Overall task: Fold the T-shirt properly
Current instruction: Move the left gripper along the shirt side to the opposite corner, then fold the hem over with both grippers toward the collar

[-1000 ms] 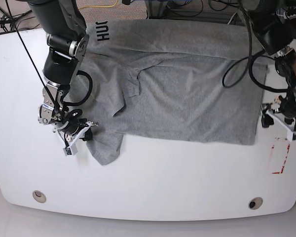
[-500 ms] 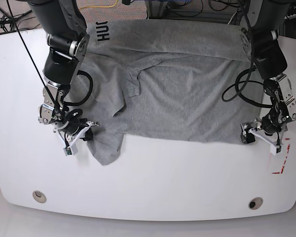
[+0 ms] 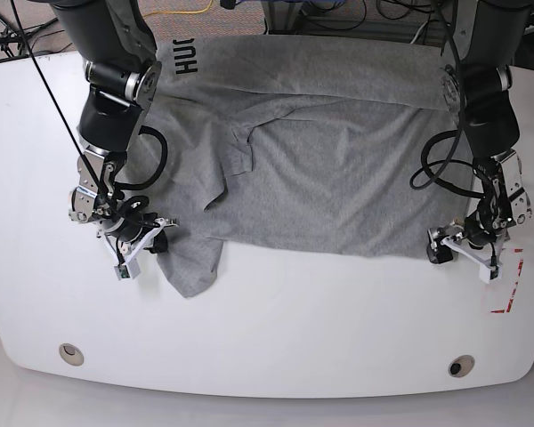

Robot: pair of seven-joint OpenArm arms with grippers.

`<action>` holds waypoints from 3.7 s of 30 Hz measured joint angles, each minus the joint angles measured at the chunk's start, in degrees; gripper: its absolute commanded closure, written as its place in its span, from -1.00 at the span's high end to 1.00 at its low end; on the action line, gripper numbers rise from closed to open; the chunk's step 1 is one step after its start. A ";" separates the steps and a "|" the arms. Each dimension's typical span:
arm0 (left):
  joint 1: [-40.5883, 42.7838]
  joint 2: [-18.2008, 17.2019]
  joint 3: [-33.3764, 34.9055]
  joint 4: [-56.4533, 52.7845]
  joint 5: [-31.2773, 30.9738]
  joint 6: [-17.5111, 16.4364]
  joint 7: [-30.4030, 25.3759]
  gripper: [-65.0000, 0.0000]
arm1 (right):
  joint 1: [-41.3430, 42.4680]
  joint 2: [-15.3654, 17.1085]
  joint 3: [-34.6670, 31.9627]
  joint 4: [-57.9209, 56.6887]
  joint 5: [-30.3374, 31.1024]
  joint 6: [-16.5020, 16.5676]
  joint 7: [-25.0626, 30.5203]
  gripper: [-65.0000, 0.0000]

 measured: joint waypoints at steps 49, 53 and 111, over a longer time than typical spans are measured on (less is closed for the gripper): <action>1.60 0.28 1.22 5.99 -0.20 -2.89 2.78 -0.99 | -1.53 -0.07 -0.02 12.15 -0.13 0.13 -8.37 -1.00; 2.03 0.39 1.22 7.69 -0.31 -4.26 2.71 -0.99 | -1.22 0.02 -0.02 15.41 0.02 0.20 -9.62 -1.00; 31.43 0.44 1.33 57.94 -1.27 -4.92 32.50 -0.98 | -30.14 0.00 0.00 65.99 1.95 0.66 -36.63 -1.00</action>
